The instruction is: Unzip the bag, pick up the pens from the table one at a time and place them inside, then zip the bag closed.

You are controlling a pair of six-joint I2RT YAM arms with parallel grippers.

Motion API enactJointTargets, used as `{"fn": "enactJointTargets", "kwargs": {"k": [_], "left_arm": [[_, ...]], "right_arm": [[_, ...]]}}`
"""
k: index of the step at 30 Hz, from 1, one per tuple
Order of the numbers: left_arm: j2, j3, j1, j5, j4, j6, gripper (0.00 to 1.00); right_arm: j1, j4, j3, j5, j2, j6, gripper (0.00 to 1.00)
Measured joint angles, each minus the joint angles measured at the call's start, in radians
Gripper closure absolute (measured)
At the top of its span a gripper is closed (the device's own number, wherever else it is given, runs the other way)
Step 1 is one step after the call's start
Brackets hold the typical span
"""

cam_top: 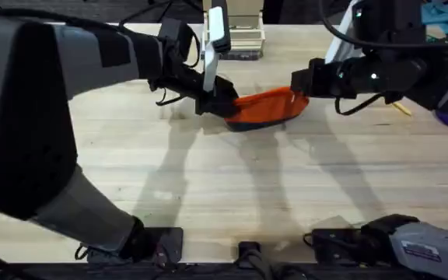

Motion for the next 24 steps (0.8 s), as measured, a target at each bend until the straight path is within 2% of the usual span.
{"fn": "enactJointTargets", "kwargs": {"k": [9, 24], "left_arm": [[0.000, 0.000, 0.000, 0.000, -0.002, 0.000, 0.958], [0.000, 0.000, 0.001, 0.000, -0.002, 0.000, 0.957]], "right_arm": [[0.064, 0.018, 0.000, 0.016, 0.000, 0.000, 0.967], [0.254, 0.115, 0.000, 0.037, 0.012, 0.045, 0.967]]}}
